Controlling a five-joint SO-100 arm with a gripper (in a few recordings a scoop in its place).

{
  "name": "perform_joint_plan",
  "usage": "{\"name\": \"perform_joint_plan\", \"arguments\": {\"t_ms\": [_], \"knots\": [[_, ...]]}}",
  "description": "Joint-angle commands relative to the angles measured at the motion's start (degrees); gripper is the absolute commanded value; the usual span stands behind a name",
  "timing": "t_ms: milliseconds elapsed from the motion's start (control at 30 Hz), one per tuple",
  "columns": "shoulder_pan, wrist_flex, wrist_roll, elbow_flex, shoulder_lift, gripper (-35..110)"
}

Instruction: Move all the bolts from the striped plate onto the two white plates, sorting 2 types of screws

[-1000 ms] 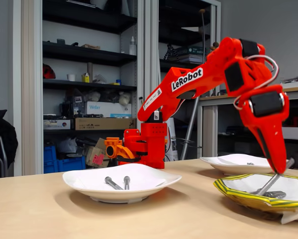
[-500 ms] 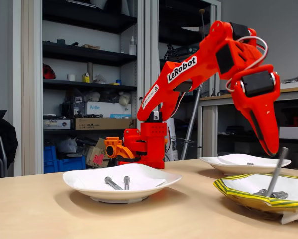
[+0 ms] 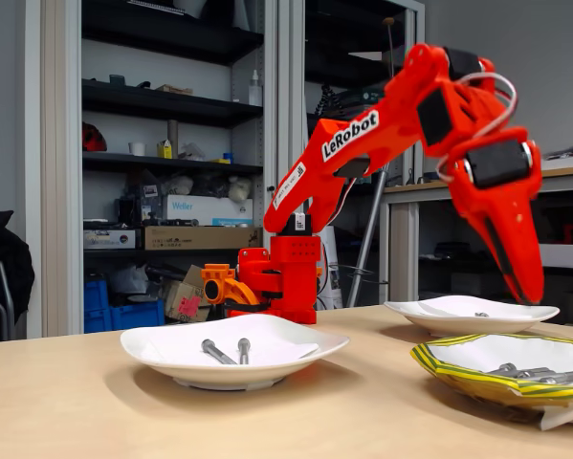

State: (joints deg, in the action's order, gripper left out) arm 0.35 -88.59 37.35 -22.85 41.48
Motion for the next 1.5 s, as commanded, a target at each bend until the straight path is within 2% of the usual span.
{"name": "perform_joint_plan", "arguments": {"t_ms": [0, 467, 800, 1167, 1467], "knots": [[-1.14, 1.58, 0.26, 3.25, -2.37, 9], [-2.55, -0.18, 3.96, 24.96, -21.09, 10], [-1.85, -0.35, 3.87, 28.39, -24.52, 10], [-4.39, -6.24, 5.36, 32.87, -25.66, 9], [-4.04, -4.92, 6.24, 33.66, -27.95, 7]]}}
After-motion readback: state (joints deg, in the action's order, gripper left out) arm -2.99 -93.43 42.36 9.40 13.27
